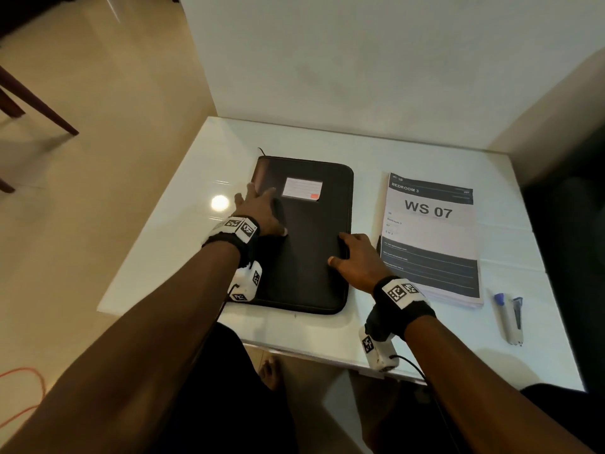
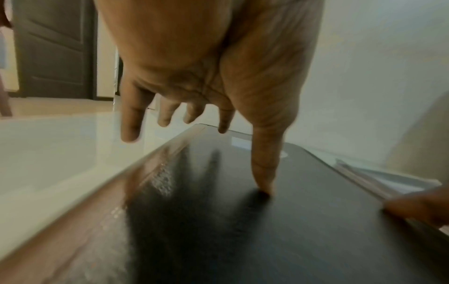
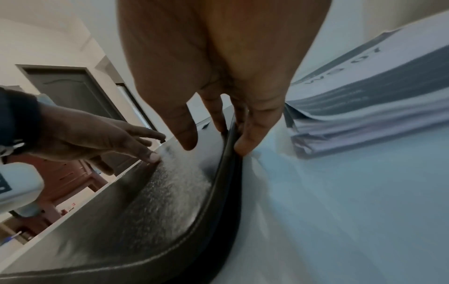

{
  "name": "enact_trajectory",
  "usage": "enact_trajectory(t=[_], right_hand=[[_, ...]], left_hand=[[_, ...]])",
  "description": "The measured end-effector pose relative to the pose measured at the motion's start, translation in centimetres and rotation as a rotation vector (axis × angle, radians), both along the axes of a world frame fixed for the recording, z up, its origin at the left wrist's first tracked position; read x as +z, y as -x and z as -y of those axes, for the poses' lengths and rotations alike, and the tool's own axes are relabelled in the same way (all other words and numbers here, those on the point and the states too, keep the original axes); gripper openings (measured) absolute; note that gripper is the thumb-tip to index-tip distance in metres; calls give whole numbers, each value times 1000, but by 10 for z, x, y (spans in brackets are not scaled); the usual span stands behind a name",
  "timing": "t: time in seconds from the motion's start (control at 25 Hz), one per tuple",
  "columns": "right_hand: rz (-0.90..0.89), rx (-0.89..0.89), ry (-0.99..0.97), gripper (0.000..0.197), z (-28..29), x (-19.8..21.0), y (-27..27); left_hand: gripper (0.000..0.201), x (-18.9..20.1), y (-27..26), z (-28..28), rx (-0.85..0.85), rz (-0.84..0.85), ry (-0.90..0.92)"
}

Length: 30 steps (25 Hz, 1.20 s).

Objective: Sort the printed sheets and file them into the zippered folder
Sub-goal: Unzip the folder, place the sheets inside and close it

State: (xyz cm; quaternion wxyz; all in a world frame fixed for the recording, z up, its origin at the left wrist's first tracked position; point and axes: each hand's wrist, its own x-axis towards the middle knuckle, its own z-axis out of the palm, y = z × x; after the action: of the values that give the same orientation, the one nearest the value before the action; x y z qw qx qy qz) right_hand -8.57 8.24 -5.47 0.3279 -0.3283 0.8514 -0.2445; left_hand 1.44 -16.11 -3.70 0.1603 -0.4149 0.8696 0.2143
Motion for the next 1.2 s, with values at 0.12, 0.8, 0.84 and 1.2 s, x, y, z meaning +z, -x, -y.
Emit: enact_trajectory(t=[0.12, 0.8, 0.84, 1.2], right_hand=[[-134, 54, -65, 45, 12, 9, 22], [-245, 142, -29, 52, 351, -20, 111], [-244, 141, -35, 53, 356, -19, 113], [-357, 226, -69, 47, 352, -12, 131]], left_hand=[[125, -2, 10, 15, -199, 79, -9], [131, -28, 12, 25, -281, 31, -198], [131, -29, 13, 26, -283, 33, -200], [128, -28, 16, 26, -286, 72, -211]])
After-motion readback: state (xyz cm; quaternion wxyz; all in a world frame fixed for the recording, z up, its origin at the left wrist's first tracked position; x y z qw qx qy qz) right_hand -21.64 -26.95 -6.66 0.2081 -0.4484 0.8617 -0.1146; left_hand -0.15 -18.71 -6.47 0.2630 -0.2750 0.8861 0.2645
